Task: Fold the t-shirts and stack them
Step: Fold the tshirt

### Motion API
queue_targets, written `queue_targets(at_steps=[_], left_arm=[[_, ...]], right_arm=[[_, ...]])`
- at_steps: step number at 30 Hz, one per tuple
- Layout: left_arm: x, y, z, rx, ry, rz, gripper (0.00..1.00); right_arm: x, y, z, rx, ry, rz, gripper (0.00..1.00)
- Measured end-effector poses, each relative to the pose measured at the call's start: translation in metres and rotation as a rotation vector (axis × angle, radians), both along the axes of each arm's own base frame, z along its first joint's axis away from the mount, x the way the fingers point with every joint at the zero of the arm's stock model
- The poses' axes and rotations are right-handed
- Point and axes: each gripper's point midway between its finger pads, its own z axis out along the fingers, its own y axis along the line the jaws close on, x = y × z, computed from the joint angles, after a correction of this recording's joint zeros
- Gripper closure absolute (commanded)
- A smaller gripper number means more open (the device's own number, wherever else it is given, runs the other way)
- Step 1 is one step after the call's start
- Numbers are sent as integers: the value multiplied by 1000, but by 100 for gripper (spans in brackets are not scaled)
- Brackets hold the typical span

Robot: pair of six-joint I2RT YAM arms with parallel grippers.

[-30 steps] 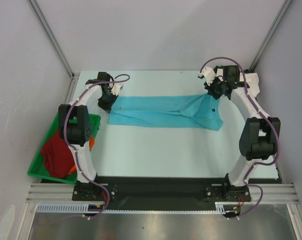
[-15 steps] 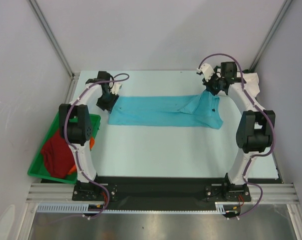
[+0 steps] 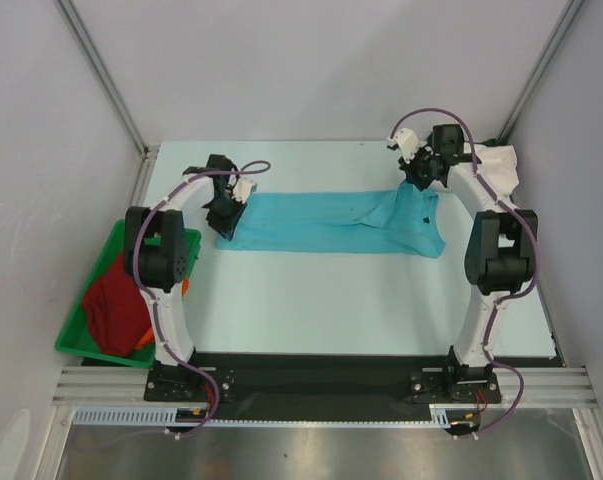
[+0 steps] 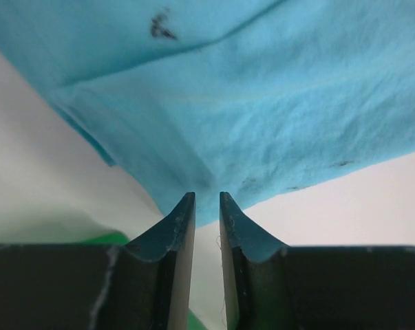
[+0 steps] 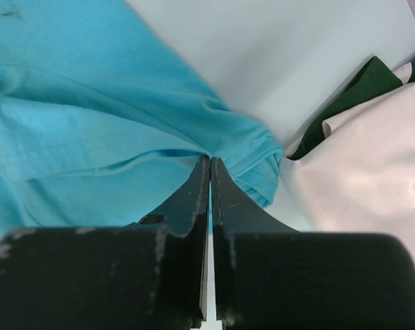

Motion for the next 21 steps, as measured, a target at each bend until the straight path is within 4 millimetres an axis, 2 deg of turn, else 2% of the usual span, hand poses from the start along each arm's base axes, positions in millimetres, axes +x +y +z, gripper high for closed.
queue_targets(at_steps=[6,10,15,16,17,21], left_arm=[[-17,3,-14,9,52,1,78],[-17,4,-16,10,52,3,79],[-15,5,-17,20,46,5,80],[-15,6,-18,24,46,6,81],[-16,7,-19,28,47,7,81],[-17,9,-21,37,48,9,82]], right_arm=[[22,-2,-13,-7,-3,-14,100],[33,-5,-23,-13,-3,-24,100],[38,-9,-37,-21,17,-34,98],[38,-10,-39,-25,20,-39,93],[38,-12,-42,-27,24,-45,78],[42,-20,-43,-36,17,-85,62]])
